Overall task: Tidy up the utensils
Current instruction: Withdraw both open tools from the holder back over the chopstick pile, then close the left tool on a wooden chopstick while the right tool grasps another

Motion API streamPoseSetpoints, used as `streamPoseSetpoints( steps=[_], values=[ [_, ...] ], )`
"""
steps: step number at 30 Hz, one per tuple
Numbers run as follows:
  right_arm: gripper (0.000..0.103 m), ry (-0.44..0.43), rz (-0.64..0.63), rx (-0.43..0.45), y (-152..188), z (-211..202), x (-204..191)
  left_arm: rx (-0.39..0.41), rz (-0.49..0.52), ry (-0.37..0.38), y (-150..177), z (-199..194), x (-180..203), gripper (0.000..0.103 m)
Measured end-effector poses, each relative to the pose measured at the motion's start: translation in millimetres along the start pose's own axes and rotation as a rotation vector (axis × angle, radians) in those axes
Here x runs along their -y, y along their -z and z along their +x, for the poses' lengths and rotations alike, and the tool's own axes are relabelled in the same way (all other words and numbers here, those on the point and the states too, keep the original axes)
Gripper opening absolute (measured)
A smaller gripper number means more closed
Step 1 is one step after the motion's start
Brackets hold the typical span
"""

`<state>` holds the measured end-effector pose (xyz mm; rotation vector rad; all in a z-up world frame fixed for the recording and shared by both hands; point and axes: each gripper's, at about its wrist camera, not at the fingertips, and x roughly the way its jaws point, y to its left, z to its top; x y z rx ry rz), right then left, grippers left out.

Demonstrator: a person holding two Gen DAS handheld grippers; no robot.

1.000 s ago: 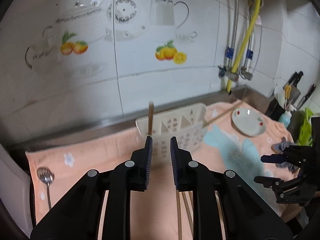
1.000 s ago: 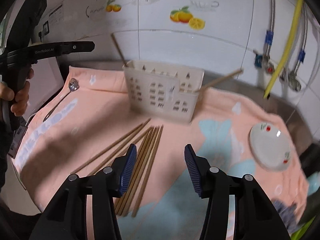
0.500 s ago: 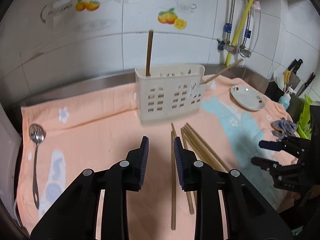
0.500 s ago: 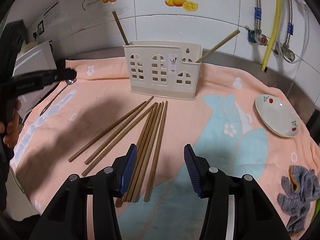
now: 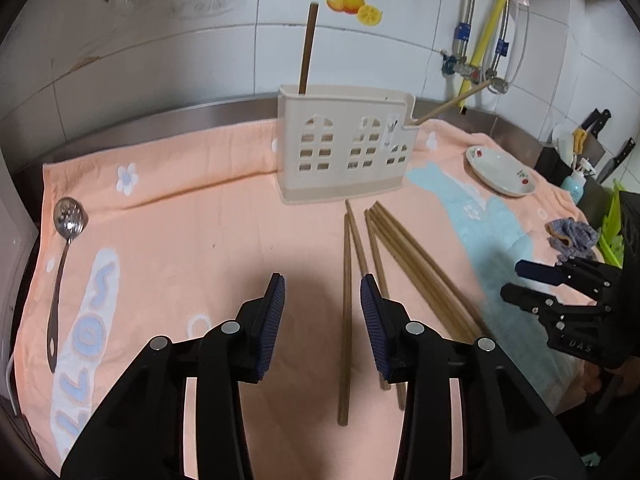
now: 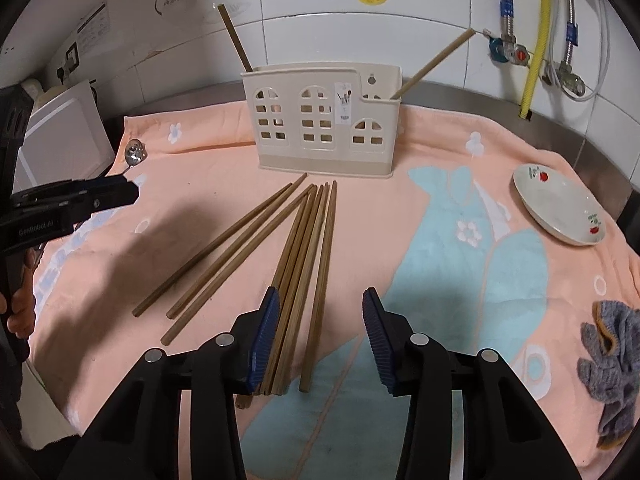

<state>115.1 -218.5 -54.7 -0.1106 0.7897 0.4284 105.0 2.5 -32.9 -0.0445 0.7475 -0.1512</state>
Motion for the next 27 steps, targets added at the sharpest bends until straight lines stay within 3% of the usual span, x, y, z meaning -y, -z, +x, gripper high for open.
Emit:
streamPoseSetpoints(
  steps=[7,11,13,17,27],
  values=[
    [0.043,-0.002,0.034,-0.019,8,7,3,-0.034,-0.044,0.000,16,8,-6,0.055],
    [0.052,0.007,0.048,-0.040,14,14,4,-0.053,-0.045,-0.005,24,13,-5,0.065],
    [0.063,0.011,0.060,-0.046,16,17,6,-0.063,-0.043,-0.017,28,16,-4,0.078],
    [0.068,0.018,0.069,-0.051,17,18,9,-0.075,-0.044,-0.030,33,18,-5,0.084],
    [0.071,0.018,0.060,-0.065,19,22,7,-0.086,-0.055,-0.064,38,18,-11,0.090]
  ],
)
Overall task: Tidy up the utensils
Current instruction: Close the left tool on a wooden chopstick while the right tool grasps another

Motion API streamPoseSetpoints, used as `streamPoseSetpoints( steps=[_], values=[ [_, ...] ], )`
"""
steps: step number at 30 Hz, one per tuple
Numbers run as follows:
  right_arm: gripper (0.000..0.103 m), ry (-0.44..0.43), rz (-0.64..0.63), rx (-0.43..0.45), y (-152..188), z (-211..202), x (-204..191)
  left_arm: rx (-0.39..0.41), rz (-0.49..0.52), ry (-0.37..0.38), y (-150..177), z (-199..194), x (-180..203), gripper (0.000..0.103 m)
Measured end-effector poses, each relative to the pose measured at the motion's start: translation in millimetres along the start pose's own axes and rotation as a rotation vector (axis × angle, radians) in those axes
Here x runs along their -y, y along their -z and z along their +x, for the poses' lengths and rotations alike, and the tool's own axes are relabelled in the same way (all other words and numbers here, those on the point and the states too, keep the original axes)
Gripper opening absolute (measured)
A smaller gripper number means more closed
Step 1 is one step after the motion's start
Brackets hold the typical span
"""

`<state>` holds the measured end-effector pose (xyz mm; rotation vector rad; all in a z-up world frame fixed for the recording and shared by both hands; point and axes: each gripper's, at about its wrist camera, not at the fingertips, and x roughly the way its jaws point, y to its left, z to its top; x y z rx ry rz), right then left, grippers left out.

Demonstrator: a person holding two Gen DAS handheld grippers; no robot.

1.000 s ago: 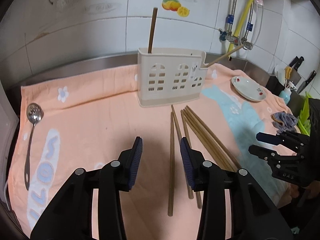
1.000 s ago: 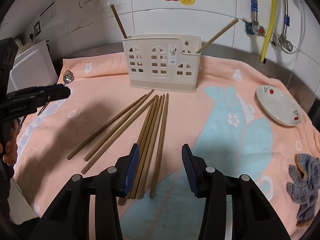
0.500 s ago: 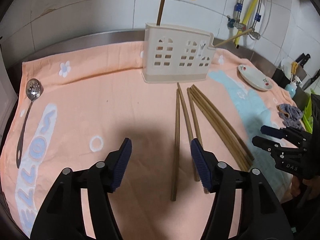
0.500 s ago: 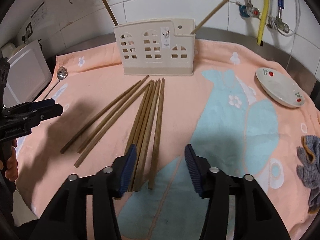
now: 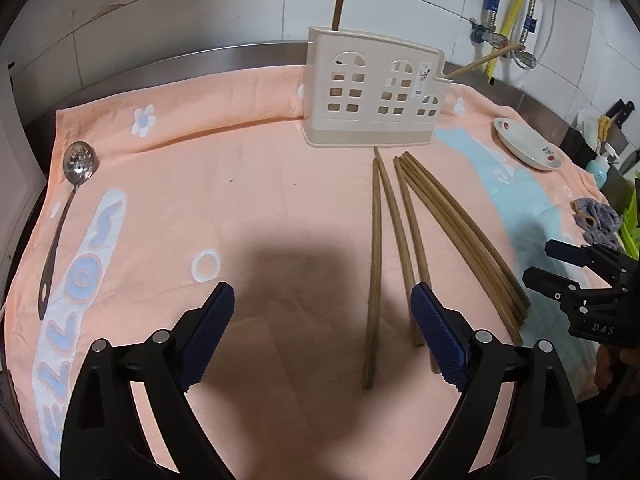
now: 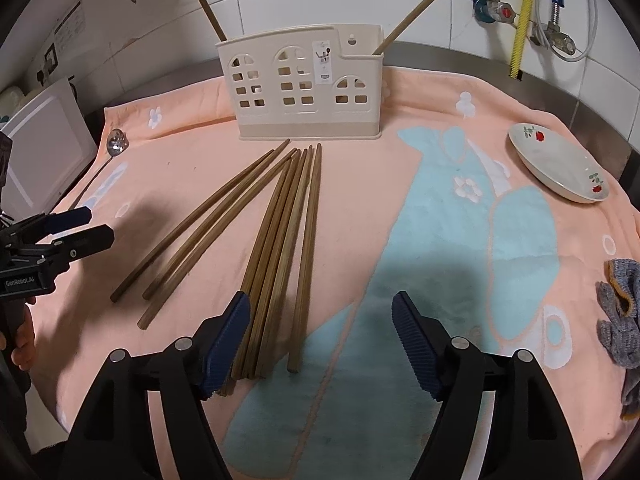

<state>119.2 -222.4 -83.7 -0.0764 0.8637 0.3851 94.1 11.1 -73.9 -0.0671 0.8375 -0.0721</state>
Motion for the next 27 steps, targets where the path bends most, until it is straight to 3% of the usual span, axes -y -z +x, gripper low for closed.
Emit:
streamPoseSetpoints(
  steps=[8,20,27],
  values=[
    [0.066,-0.020,-0.005,-0.003,1,3,-4,0.012,-0.028,-0.023,1,-7,-10,0.096],
    [0.030,-0.041,-0.008,-0.023,-1,12,-10,0.013,-0.041,-0.031,5,-9,-16,0.097],
    [0.018,-0.034,-0.010,-0.041,1,19,-9,0.008,-0.041,-0.017,7,-8,-14,0.097]
  ],
)
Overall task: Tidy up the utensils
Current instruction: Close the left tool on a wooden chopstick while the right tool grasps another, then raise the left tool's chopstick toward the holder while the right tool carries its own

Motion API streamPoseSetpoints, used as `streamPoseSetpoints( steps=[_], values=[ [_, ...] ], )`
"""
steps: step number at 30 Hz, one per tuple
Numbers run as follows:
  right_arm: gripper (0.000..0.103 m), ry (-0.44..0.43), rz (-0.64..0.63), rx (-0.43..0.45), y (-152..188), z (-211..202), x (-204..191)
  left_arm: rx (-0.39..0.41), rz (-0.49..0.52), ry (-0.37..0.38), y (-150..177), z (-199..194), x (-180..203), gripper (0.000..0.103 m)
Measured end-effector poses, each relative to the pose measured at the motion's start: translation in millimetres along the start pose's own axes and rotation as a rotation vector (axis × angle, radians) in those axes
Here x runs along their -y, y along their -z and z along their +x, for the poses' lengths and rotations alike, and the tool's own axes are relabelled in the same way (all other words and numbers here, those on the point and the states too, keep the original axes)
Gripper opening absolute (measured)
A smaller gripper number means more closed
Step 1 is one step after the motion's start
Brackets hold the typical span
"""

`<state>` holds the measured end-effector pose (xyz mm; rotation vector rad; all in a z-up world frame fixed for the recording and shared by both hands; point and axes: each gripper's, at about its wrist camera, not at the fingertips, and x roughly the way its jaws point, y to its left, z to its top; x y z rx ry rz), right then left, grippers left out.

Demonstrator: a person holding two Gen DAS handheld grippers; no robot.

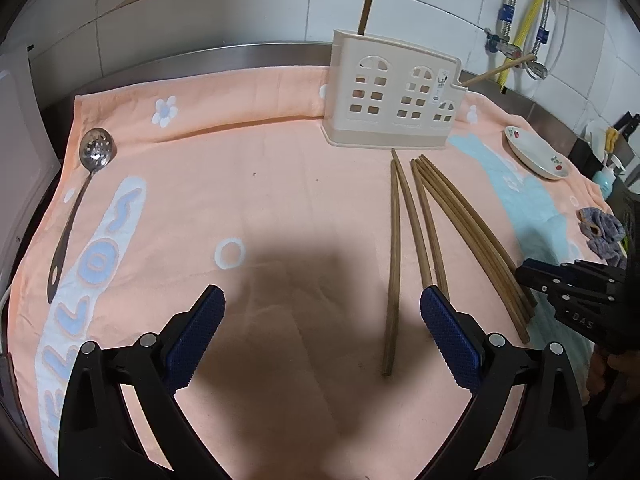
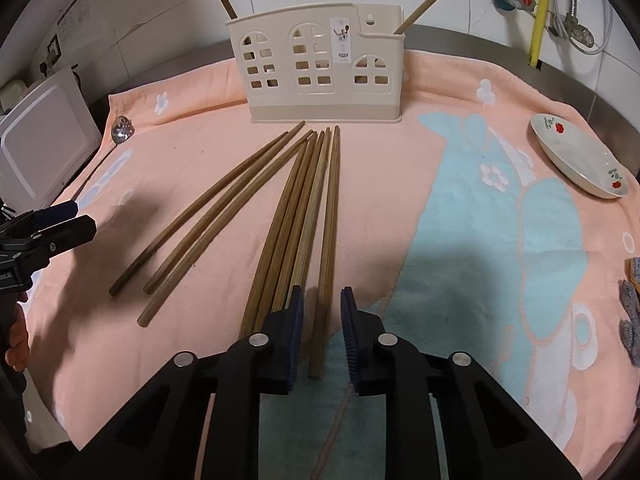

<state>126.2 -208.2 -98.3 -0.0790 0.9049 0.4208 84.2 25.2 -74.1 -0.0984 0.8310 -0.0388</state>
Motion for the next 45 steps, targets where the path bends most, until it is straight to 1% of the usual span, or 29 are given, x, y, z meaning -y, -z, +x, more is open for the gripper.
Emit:
streamPoseSetpoints(
  steps=[6,10,15,17,18,20,21,23,24,26,27,28,32,36,41,45],
  values=[
    [0.015,0.026,-0.030,-0.009,3,5,-3,-0.009,0.021,0.023,3,4,12,0.097],
    [0.007,0.045,-0.039,-0.001,4,4,-1,-0.012,0.042,0.038,3,7,21,0.097],
    [0.007,0.042,-0.023,0.007,6,1,3,-0.012,0.056,0.068,2,13,33,0.094],
    [0.007,0.043,-0.020,0.010,6,0,5,-0.015,0.069,0.083,1,16,37,0.084],
    [0.007,0.044,-0.017,0.011,7,-1,6,-0.018,0.075,0.089,0,18,39,0.081],
    [0.007,0.043,-0.014,0.012,7,-2,8,-0.023,0.079,0.100,-1,21,41,0.069],
    [0.007,0.042,-0.012,0.013,8,-2,10,-0.027,0.081,0.108,-2,22,42,0.066],
    [0.007,0.042,-0.009,0.013,9,-3,11,-0.027,0.088,0.117,-2,24,43,0.056],
    [0.007,0.040,-0.008,0.013,9,-3,12,-0.031,0.095,0.122,-3,26,45,0.053],
    [0.007,0.037,-0.004,0.015,10,-3,13,-0.038,0.105,0.127,-3,28,47,0.042],
    [0.007,0.036,-0.003,0.016,10,-3,14,-0.046,0.111,0.130,-2,31,48,0.039],
    [0.007,0.036,-0.003,0.017,10,-3,14,-0.051,0.113,0.132,-2,33,49,0.033],
    [0.007,0.035,-0.001,0.017,10,-3,14,-0.060,0.126,0.135,-1,37,49,0.021],
    [0.007,0.036,-0.002,0.020,10,-3,13,-0.078,0.134,0.131,0,45,48,0.015],
    [0.007,0.040,-0.006,0.022,10,-2,11,-0.097,0.131,0.115,2,54,45,0.014],
    [0.007,0.049,-0.014,0.026,9,-1,10,-0.090,0.136,0.116,1,55,45,0.014]
  ],
)
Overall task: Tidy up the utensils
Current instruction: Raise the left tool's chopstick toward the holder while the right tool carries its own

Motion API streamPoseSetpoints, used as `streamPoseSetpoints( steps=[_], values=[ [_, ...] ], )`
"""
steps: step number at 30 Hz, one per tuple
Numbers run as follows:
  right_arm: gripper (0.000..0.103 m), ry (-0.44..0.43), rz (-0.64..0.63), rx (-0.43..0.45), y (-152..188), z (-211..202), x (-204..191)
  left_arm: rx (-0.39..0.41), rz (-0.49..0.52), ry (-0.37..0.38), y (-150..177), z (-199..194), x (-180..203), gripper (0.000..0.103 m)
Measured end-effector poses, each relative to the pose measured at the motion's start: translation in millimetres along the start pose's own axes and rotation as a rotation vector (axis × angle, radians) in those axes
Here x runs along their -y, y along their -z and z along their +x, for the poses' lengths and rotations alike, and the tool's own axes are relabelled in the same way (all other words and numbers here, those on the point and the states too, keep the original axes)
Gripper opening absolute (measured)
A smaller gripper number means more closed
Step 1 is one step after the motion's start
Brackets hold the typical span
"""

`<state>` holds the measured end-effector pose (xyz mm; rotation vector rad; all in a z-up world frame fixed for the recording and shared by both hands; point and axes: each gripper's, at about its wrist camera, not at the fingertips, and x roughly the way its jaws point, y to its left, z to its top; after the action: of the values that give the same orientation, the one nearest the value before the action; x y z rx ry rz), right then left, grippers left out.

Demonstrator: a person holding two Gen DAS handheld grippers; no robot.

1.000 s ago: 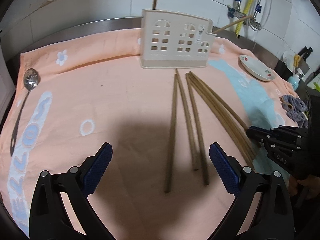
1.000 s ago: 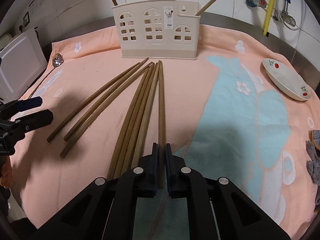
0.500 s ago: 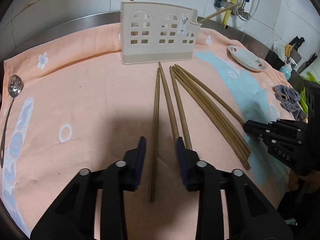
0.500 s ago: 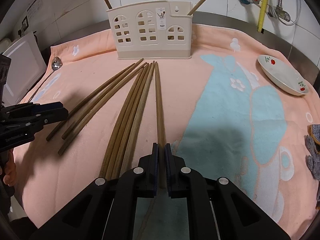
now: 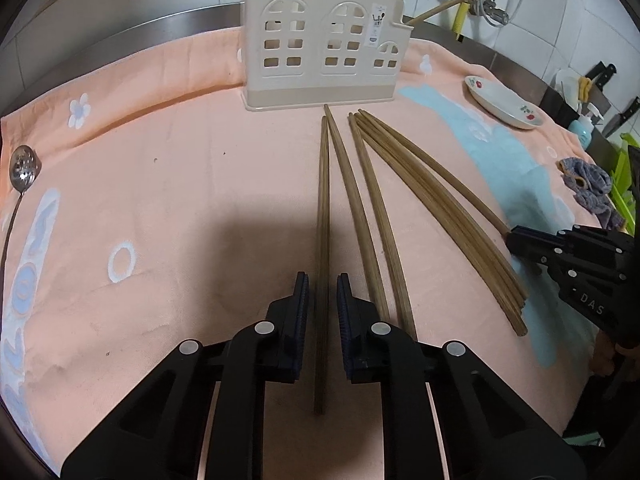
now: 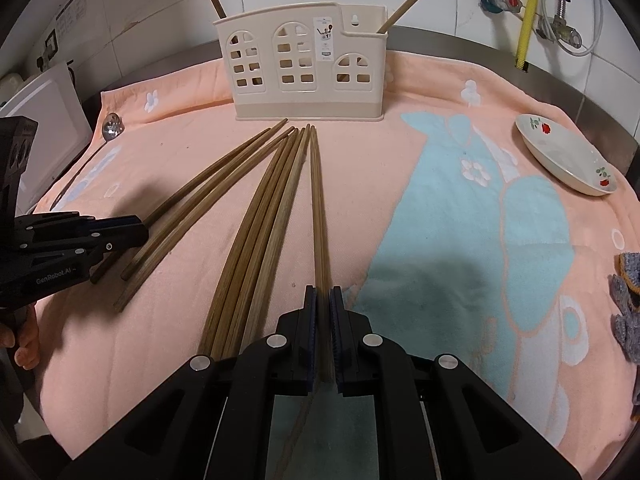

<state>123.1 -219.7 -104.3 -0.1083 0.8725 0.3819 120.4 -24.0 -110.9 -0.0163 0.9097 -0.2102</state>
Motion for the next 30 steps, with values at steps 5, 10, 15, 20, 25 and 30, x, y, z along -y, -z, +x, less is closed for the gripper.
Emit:
streamPoseSetpoints(
  steps=[5,10,15,20,25,30],
  values=[
    [0.007,0.012,-0.010,0.009,0,2,-1,0.005,0.020,-0.031,0,1,4,0.010],
    [0.007,0.012,-0.010,0.019,1,-2,-2,0.014,0.012,-0.028,-3,-5,4,0.006],
    [0.007,0.010,-0.022,0.066,-6,-21,-4,0.046,0.034,-0.025,-10,-20,8,0.006],
    [0.007,0.005,-0.046,0.134,-24,-45,-7,0.102,0.044,-0.022,-21,-42,8,0.006],
    [0.007,-0.015,-0.056,0.195,-49,-66,-6,0.153,0.060,-0.020,-35,-60,8,0.006],
    [0.007,-0.045,-0.067,0.230,-74,-79,-5,0.177,0.078,-0.009,-52,-69,9,0.006]
  ],
)
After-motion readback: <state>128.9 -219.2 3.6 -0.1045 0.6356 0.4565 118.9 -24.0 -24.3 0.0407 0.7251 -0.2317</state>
